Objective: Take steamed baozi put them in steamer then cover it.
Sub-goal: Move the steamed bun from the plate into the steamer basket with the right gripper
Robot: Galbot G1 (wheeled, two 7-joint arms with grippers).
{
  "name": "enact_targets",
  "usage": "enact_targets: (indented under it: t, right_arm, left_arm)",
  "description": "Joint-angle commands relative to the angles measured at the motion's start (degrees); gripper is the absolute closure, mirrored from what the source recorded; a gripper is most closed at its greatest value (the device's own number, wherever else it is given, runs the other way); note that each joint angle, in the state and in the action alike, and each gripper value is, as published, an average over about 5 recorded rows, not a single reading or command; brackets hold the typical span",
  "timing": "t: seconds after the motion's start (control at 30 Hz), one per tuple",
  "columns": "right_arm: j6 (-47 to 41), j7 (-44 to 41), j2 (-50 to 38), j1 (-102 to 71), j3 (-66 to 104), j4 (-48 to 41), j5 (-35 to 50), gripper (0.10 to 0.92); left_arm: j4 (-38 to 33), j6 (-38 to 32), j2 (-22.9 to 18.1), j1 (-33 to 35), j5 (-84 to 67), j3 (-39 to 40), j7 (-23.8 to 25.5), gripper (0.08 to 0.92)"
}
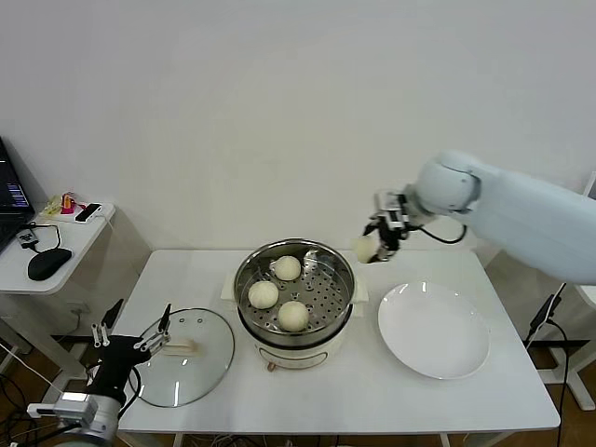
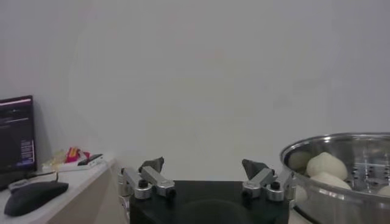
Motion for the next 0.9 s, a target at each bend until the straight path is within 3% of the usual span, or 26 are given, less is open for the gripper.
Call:
enact_targets:
  t: [0.03, 0.4, 0.9]
  right_arm:
    - [-7.5, 6.6, 13.0, 1.1, -6.0, -2.4, 10.5, 0.397]
    - [-9.9, 8.5, 17.8, -5.9, -6.1, -10.0, 6.9, 0.397]
    - [-10.0, 7.6, 17.5, -6.3, -6.5, -10.4, 4.5, 0.397]
  left_arm:
    - [0.0, 0.0, 0.2, -0.1, -0.1, -0.5, 0.0, 0.177]
    - [-0.3, -0.1, 0.2, -0.1, -0.6, -1.8, 0.0, 0.177]
    - [0.2, -0.2, 0.2, -0.3, -0.7, -2.0, 0.1, 0.177]
